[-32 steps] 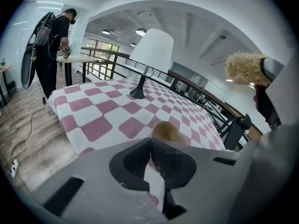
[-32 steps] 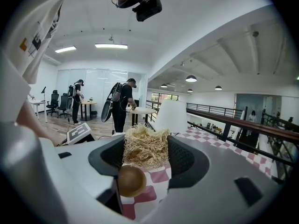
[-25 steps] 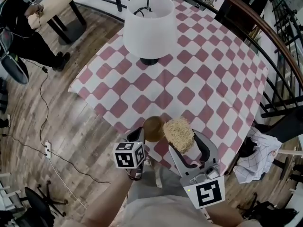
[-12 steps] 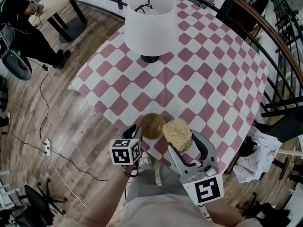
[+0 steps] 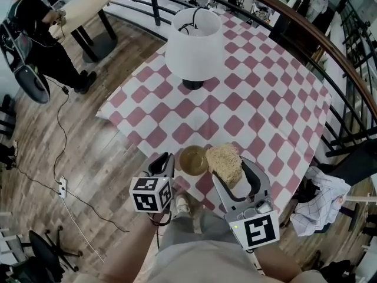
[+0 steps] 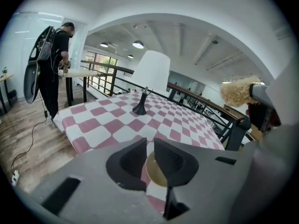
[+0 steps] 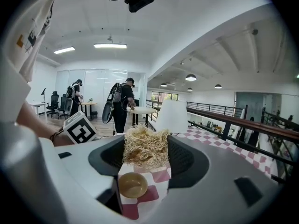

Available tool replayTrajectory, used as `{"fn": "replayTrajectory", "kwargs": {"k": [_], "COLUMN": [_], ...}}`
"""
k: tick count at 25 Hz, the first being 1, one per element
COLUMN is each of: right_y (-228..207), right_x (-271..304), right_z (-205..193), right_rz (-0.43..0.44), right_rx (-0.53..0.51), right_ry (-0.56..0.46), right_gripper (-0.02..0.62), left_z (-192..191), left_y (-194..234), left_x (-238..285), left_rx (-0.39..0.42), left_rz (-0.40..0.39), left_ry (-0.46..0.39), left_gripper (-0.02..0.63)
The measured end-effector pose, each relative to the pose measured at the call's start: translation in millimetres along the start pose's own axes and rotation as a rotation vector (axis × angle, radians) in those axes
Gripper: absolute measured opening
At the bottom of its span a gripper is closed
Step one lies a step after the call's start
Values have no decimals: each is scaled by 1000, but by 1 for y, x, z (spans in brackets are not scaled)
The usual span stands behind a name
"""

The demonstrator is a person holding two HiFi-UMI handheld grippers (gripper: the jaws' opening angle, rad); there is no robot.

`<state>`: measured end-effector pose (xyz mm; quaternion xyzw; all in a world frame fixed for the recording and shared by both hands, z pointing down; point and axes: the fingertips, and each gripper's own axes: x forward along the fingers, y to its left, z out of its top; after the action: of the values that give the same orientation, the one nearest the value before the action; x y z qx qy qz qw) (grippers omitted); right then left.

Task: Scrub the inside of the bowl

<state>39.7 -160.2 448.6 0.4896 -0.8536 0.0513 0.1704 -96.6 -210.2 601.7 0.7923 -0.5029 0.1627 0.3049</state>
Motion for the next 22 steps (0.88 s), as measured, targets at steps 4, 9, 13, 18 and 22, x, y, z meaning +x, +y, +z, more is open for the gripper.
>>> {"fn": "replayTrajectory", "kwargs": {"k": [4,9,13,18,22], "right_y": [0,2,-2,-2,6], "right_x": [-8,-22,-32,-47,-60], "right_z": [24,52,78,104,123], "right_rz": [-7,-21,-35,-44,-35], "right_rx": [-18,-36,-64,-86,-110], "right_ry": [-47,-128,-206,-257,-298], "right_gripper": [249,249,249,249,249], "left_z": [47,104,140,160,158], "left_y": [-17,-37,-49,-71,-83], "left_x": [-33,-88,-134,-174,-193], "left_rx": [79,222,300,402,410], "left_rz": [-11,33,64,103,92], "left_ry": [-105,-312,-458,-556,-578], "left_gripper": [40,23,18,15,15]}}
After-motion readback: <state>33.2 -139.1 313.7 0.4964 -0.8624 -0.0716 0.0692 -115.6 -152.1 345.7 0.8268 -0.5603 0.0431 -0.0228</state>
